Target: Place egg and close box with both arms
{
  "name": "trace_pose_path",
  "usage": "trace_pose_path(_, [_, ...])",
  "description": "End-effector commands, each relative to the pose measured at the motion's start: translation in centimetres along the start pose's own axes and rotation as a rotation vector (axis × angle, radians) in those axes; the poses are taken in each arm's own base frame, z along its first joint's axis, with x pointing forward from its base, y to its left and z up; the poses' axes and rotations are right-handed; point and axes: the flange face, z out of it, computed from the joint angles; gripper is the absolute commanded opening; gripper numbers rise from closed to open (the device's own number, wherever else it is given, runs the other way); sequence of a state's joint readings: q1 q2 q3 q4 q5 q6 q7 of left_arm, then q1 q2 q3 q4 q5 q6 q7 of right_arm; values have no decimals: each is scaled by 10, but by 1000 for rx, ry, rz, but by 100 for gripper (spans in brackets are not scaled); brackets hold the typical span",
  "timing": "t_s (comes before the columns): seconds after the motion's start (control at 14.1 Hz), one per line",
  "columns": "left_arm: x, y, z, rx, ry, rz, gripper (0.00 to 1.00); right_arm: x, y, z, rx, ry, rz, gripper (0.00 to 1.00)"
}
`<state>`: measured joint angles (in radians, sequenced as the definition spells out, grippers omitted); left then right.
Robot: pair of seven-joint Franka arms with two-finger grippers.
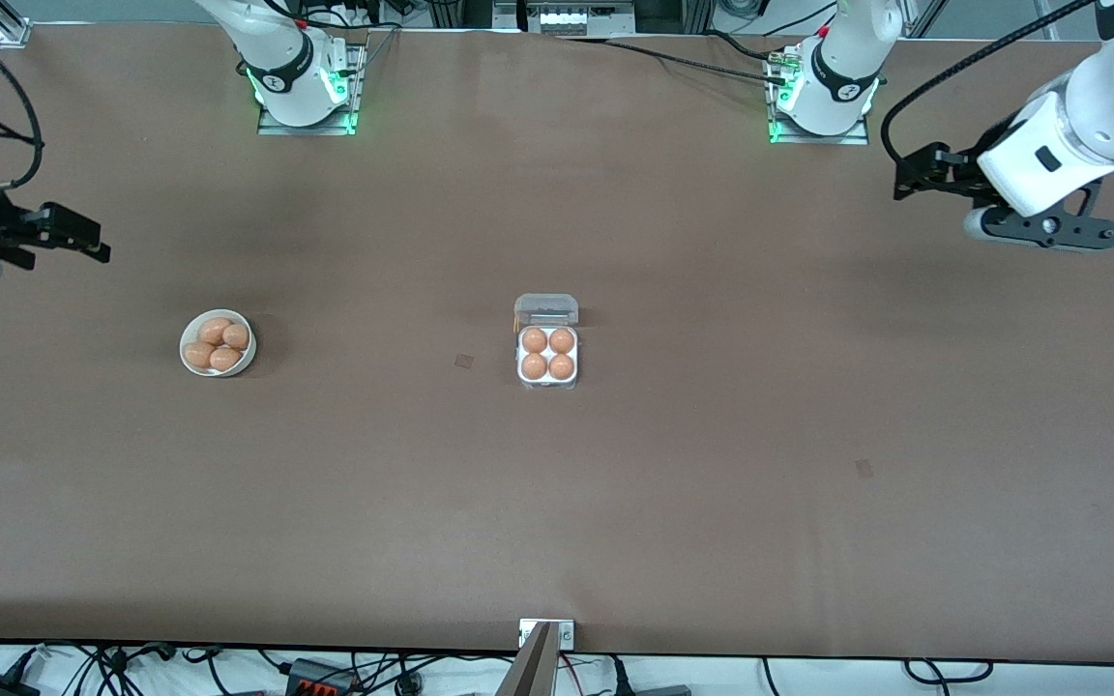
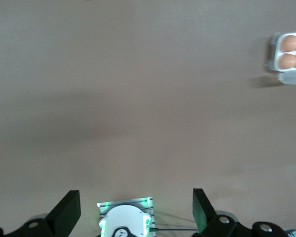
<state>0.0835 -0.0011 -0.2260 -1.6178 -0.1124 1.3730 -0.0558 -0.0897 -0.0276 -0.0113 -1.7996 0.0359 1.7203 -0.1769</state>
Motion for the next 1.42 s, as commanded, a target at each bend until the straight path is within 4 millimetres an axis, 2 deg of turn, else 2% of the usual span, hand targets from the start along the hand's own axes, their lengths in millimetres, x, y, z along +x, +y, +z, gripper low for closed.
trace_pose_path(0.0, [4, 17, 1, -15, -18, 24, 100, -18, 0, -34, 0, 60, 33, 100])
trace_pose_path(0.07, [5, 8, 2, -23, -22, 23, 100, -16, -11, -45, -12, 76, 16, 100])
trace_pose_path(0.14, [5, 6, 2, -35, -28, 24, 100, -16, -14, -47, -11, 79, 16, 100])
trace_pose_path(0.21, [5, 6, 3, -43, -30, 23, 100, -17, -4, -48, -5, 81, 39, 100])
trace_pose_path(0.28, [5, 10, 3, -41, -31, 25, 93, -15, -1, -44, -3, 74, 47, 100])
trace_pose_path(0.43, [5, 24, 5, -41, -33, 38, 92, -13, 0, -41, 2, 68, 46, 100])
trace_pose_path(0.71, [15, 48, 20, -162, -74, 72, 92, -12, -2, -39, 4, 65, 46, 100])
trace_pose_path(0.85, [19, 80, 36, -166, -118, 62, 91, -13, 6, -39, 4, 66, 57, 100])
trace_pose_path(1.07, [19, 135, 57, -179, -155, 67, 83, -15, 32, -33, 9, 55, 105, 100])
trace_pose_path(1.14, [15, 158, 63, -163, -158, 57, 83, -15, 33, -32, 10, 52, 108, 100])
trace_pose_path(1.28, [16, 185, 72, -158, -137, 8, 83, -16, 35, -31, 11, 46, 110, 100])
trace_pose_path(1.35, [13, 210, 81, -147, -137, -11, 83, -17, 34, -31, 13, 37, 110, 100])
